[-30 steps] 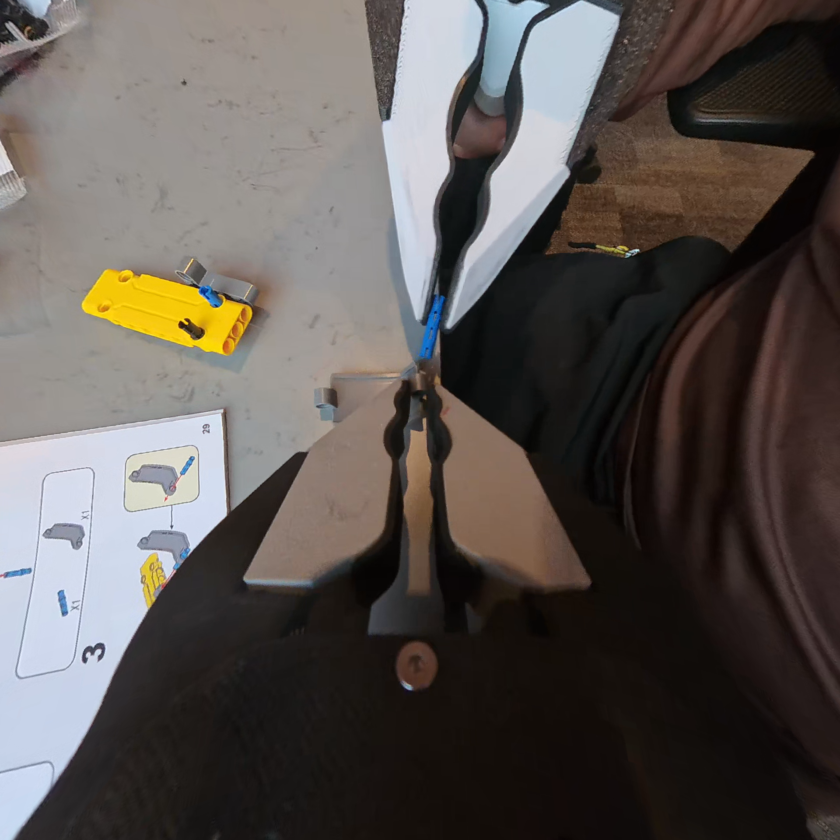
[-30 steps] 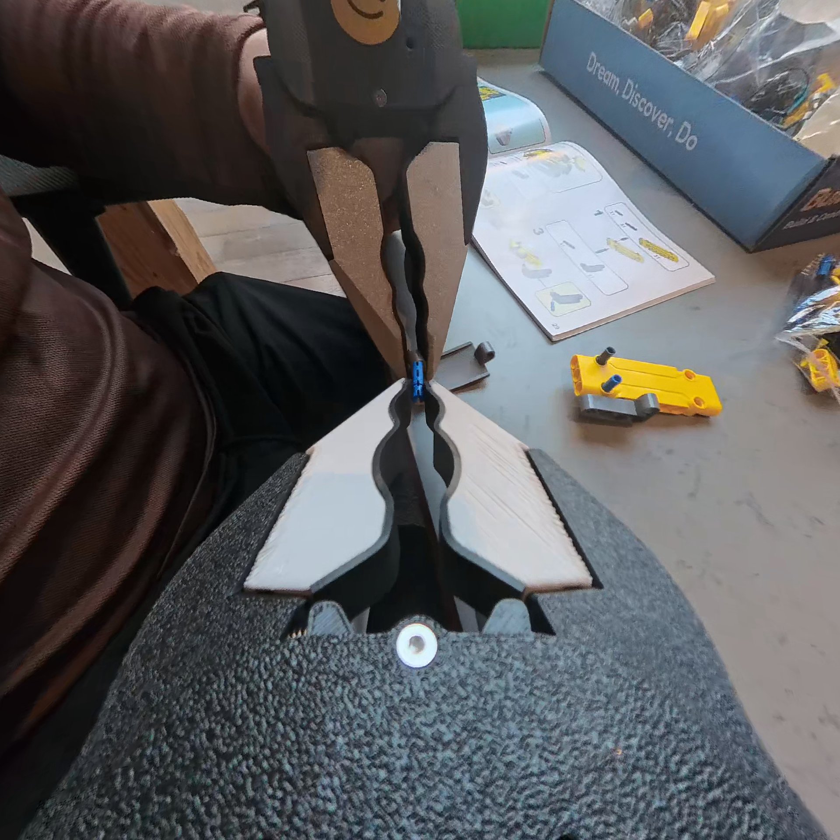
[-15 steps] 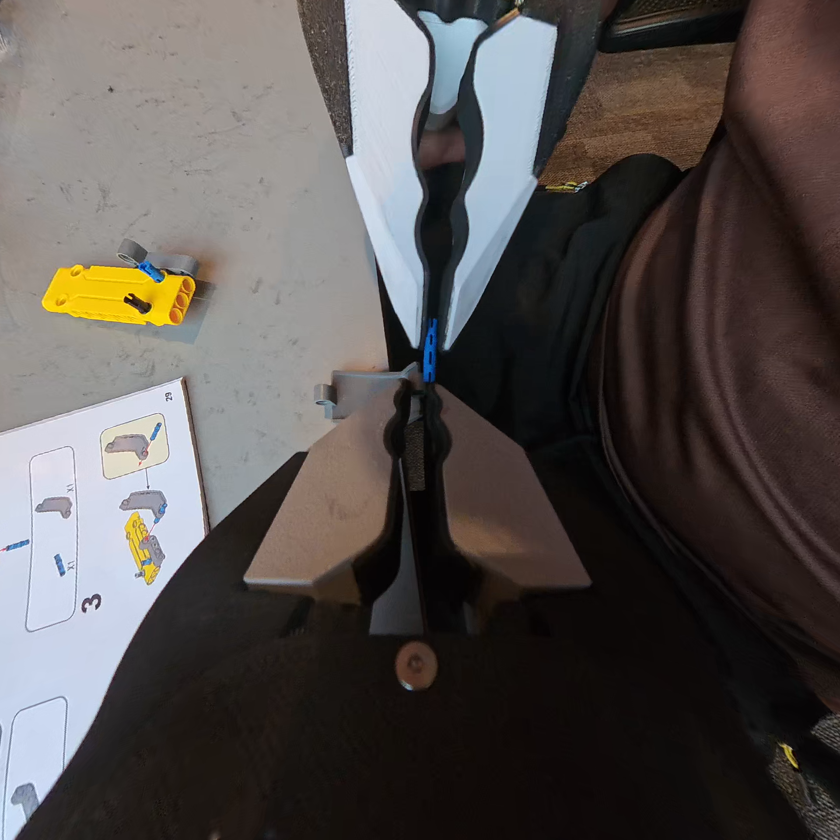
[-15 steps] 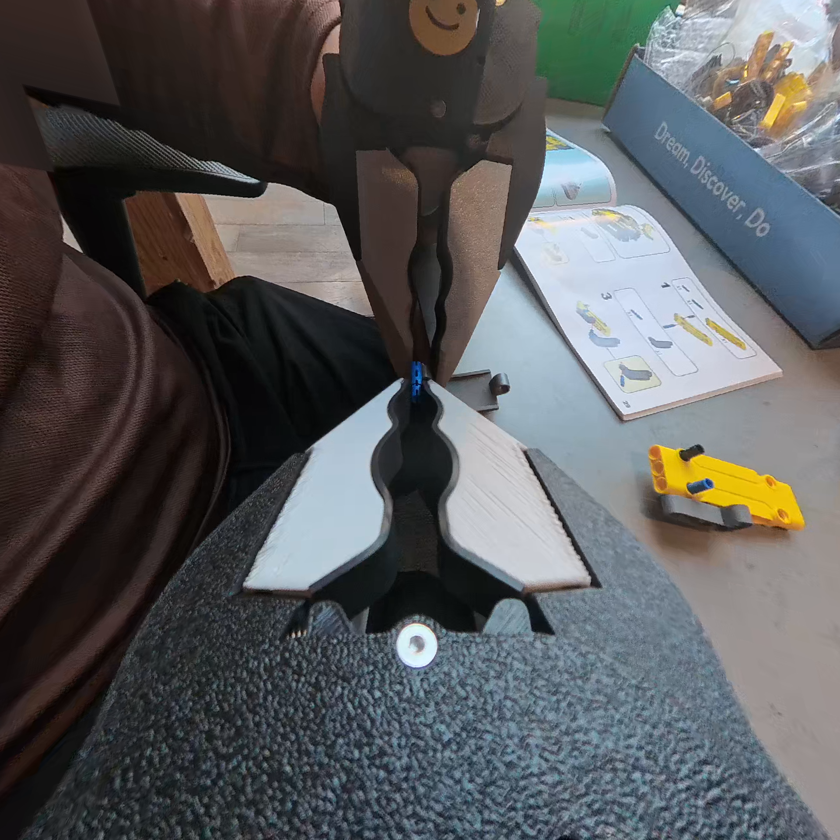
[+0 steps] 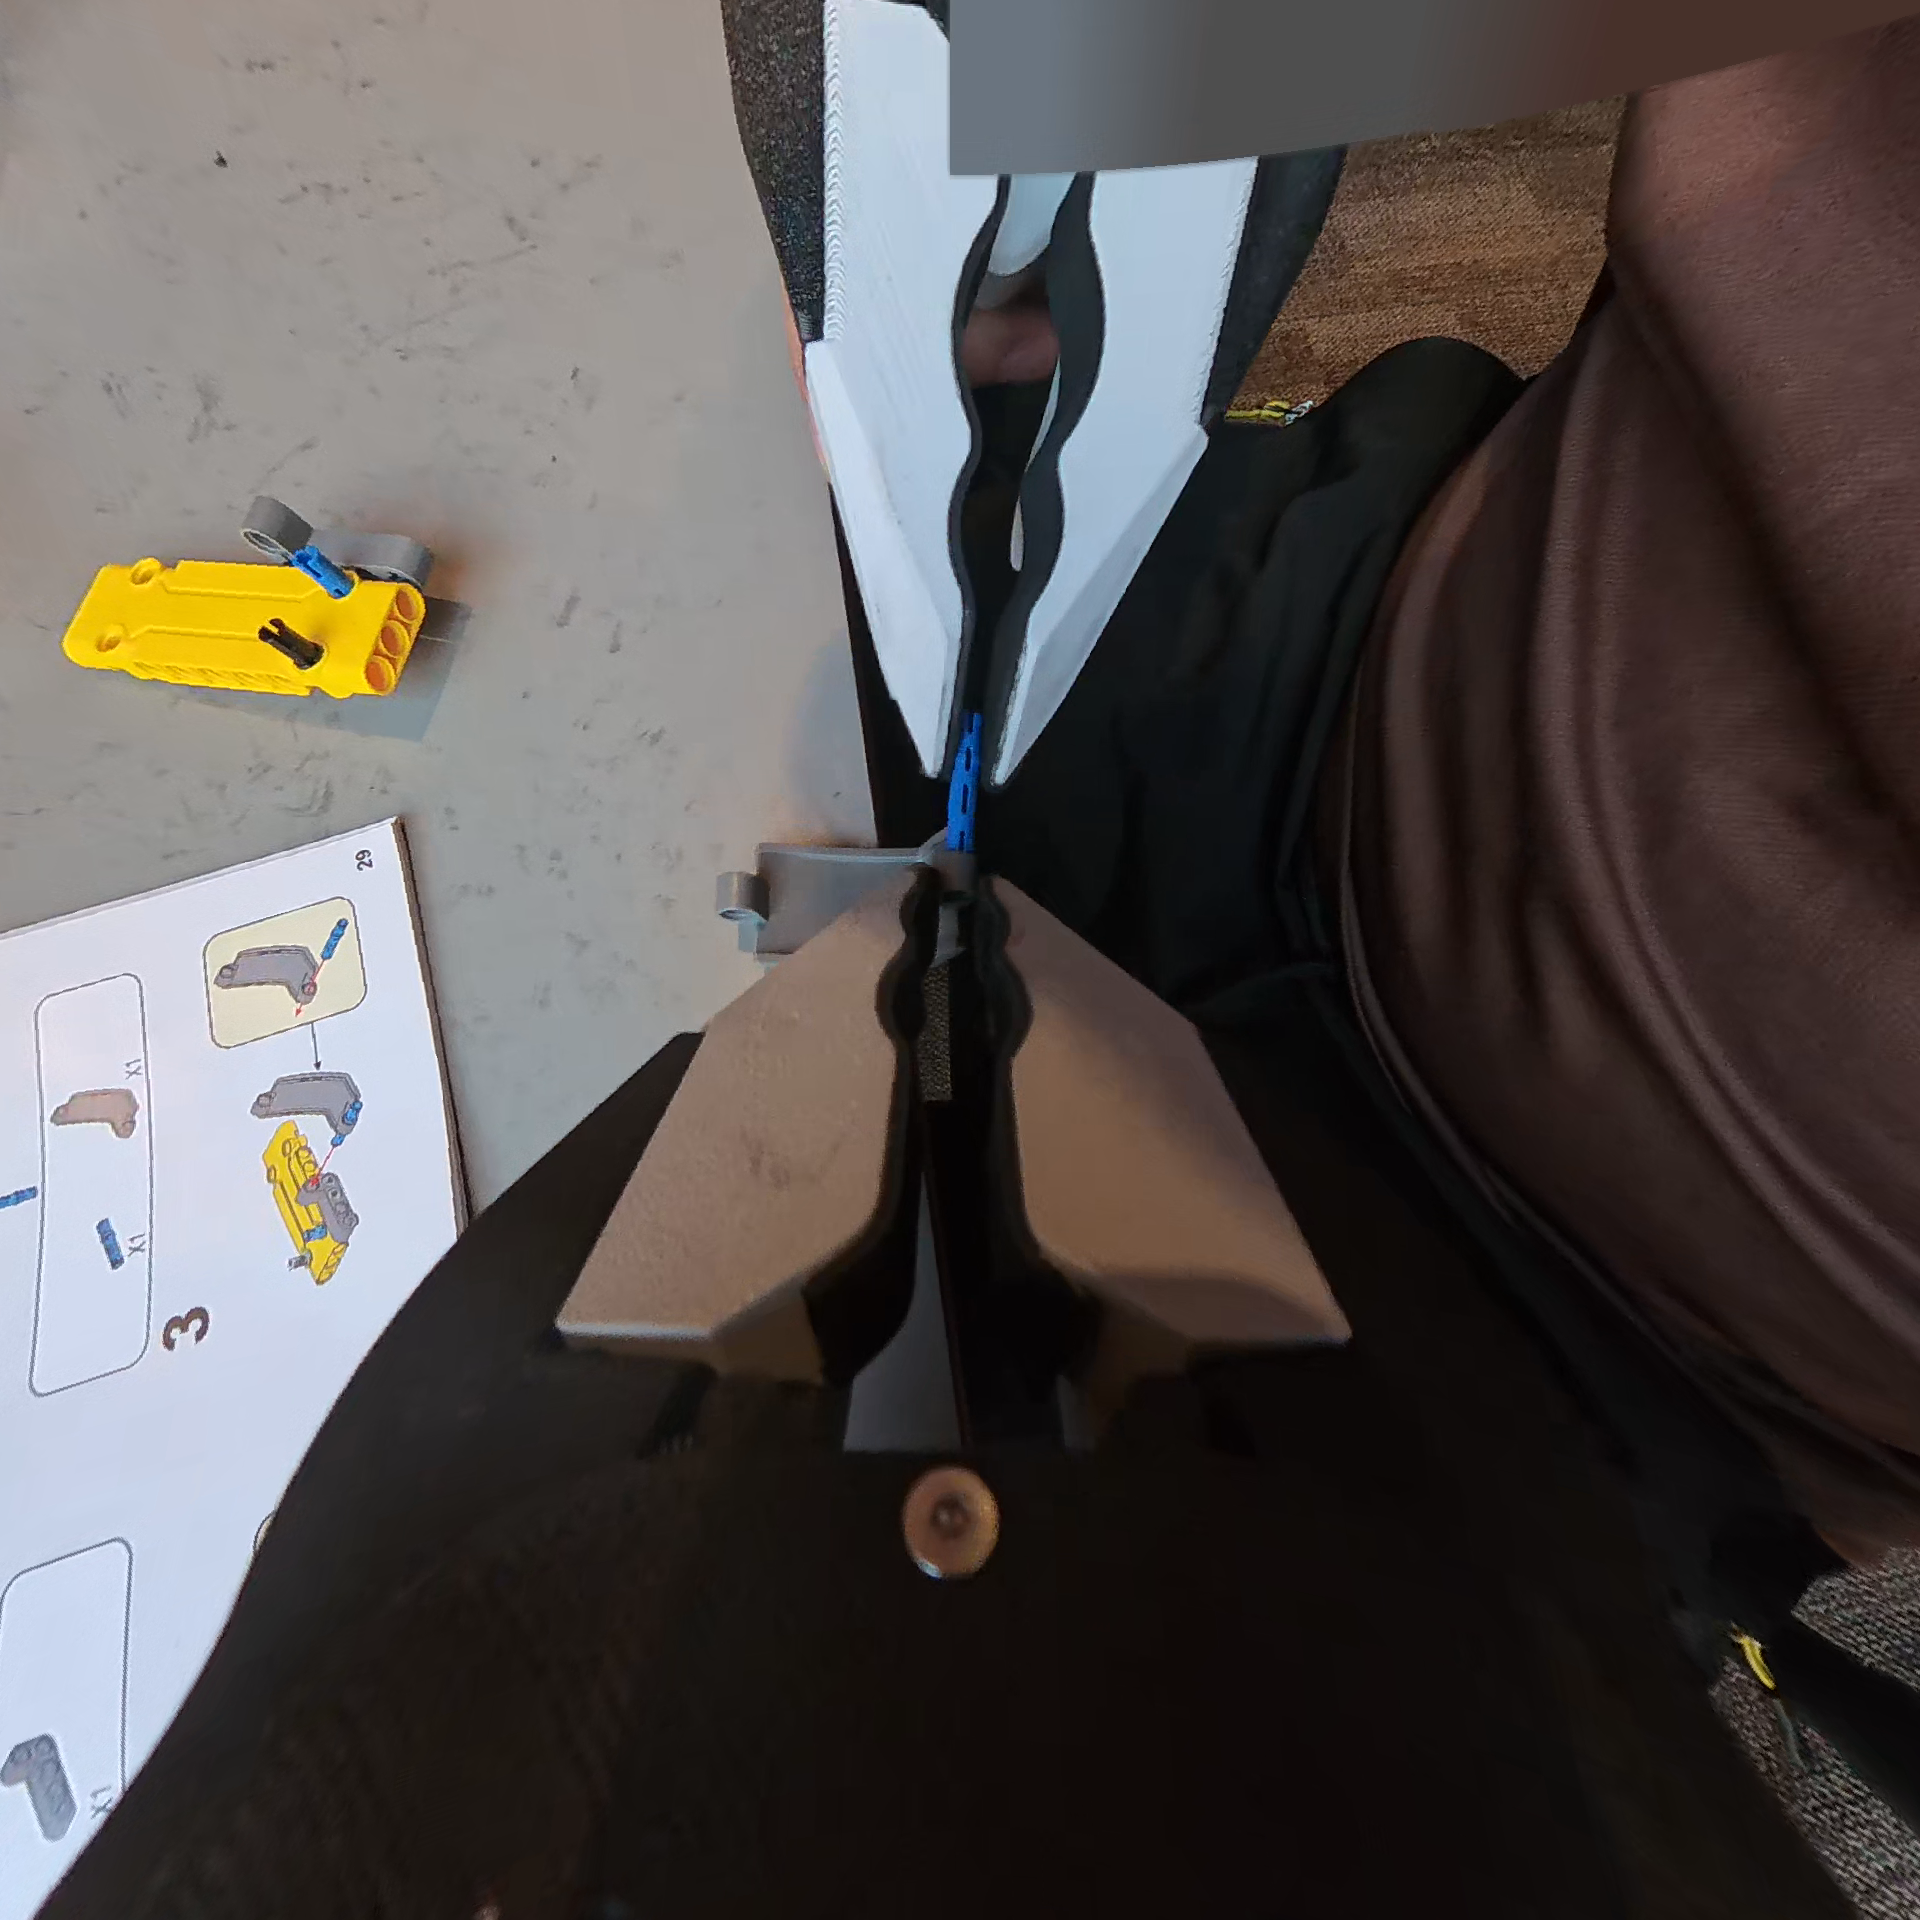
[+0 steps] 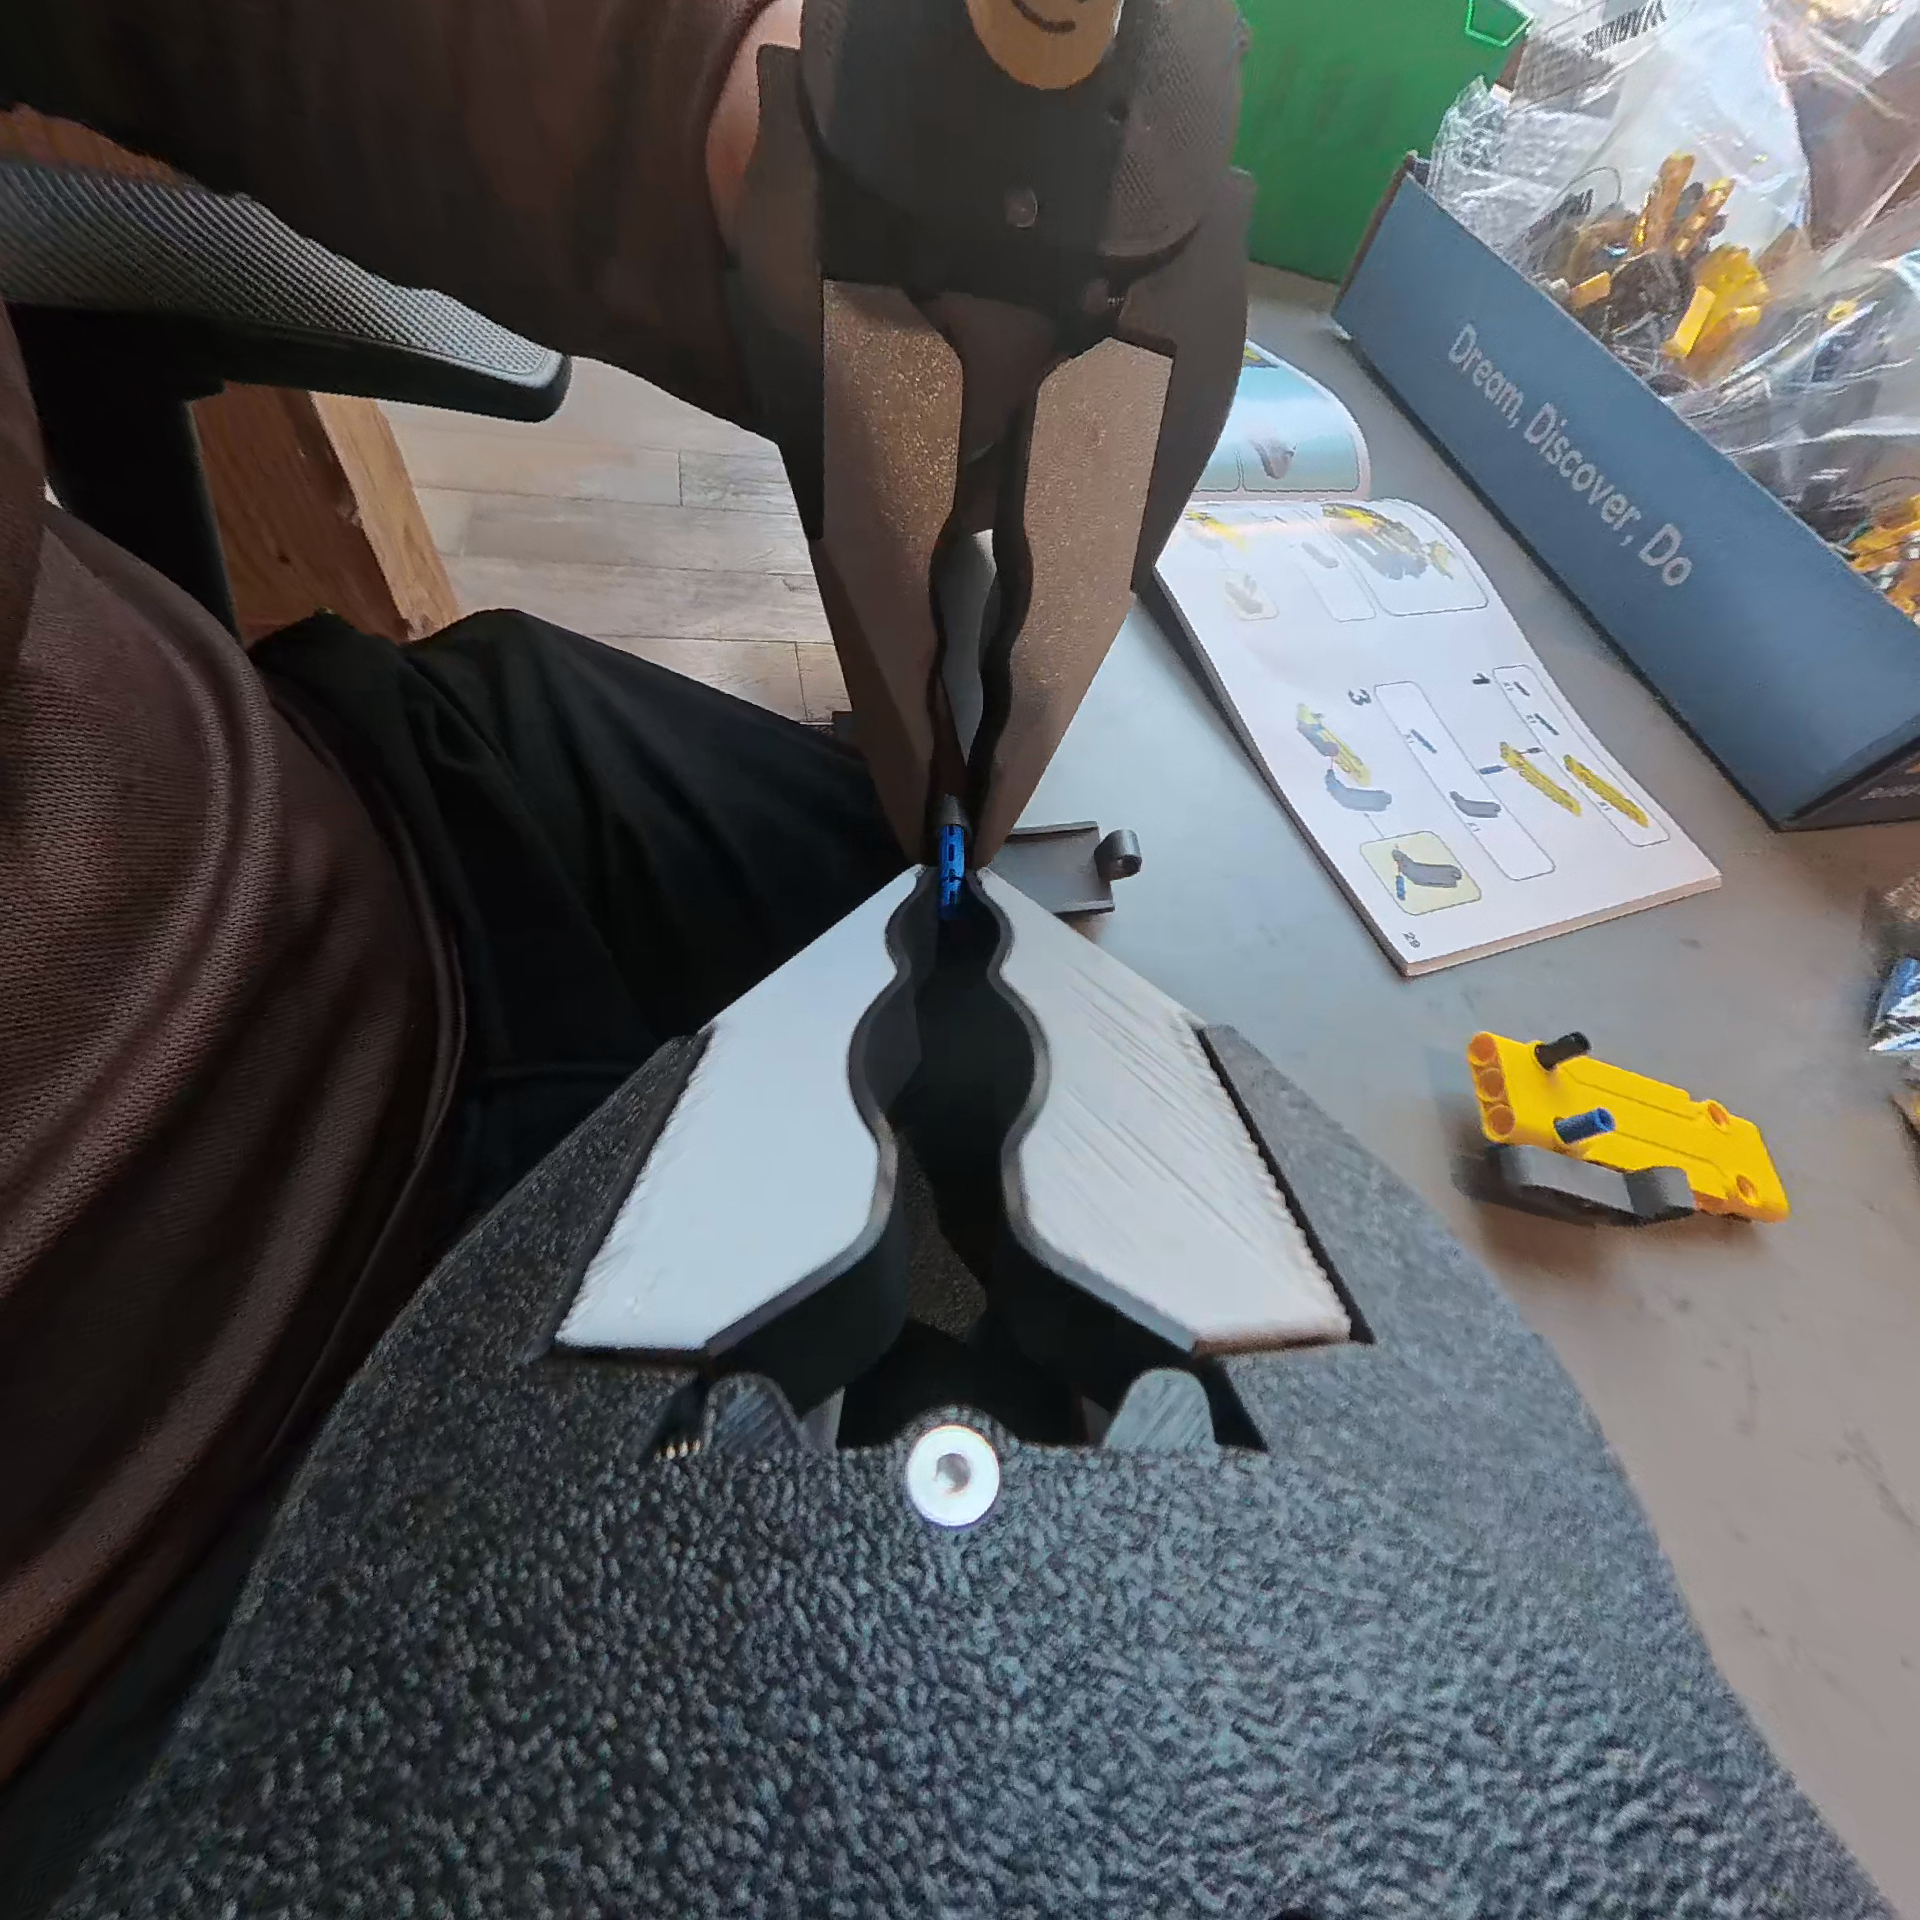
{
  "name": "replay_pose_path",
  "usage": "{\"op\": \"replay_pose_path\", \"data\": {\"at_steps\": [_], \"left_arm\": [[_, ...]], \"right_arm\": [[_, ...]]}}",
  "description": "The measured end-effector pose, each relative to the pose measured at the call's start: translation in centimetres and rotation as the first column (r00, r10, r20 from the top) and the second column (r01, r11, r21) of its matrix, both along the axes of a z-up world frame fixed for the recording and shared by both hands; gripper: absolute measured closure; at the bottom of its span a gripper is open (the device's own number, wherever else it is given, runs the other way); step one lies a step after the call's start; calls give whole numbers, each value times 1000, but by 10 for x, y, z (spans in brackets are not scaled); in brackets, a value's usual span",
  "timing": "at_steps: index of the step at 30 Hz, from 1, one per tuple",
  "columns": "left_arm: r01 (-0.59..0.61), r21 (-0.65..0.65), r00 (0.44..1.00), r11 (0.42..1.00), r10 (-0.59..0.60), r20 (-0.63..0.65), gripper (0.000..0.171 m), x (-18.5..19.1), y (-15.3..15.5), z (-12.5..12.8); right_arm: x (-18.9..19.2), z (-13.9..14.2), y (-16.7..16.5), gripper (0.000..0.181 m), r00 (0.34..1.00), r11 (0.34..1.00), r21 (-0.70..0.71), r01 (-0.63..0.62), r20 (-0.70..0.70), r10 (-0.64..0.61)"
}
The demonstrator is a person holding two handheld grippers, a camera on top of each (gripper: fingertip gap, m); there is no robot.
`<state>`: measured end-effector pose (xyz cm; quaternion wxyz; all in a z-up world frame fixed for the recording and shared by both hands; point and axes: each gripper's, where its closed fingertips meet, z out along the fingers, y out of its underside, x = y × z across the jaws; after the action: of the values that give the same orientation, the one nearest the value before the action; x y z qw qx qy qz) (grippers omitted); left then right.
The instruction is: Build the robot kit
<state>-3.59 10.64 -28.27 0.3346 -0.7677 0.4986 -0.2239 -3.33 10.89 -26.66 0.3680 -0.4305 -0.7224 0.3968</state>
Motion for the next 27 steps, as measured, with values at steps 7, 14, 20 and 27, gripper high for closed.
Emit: {"op": "replay_pose_path", "data": {"at_steps": [7, 14, 20, 27], "left_arm": [[20, -14, 1000, 1000, -20, 8, 167, 0, -2, 0], [39, -28, 999, 999, -39, 15, 167, -1, -4, 0], [61, -39, 998, 997, -60, 17, 167, -3, -7, 0], [52, -52, 998, 997, -52, 19, 167, -6, -8, 0]], "right_arm": [[-1, -1, -2, 176, 1000, 1000, 7, -7, -10, 7], [-1, -1, -4, 176, 999, 1000, 3, -23, -26, 23], [-4, -2, -6, 176, 998, 1000, 12, -21, -51, 22], [-8, 0, -8, 177, 999, 999, -16, -29, -36, 28]]}}
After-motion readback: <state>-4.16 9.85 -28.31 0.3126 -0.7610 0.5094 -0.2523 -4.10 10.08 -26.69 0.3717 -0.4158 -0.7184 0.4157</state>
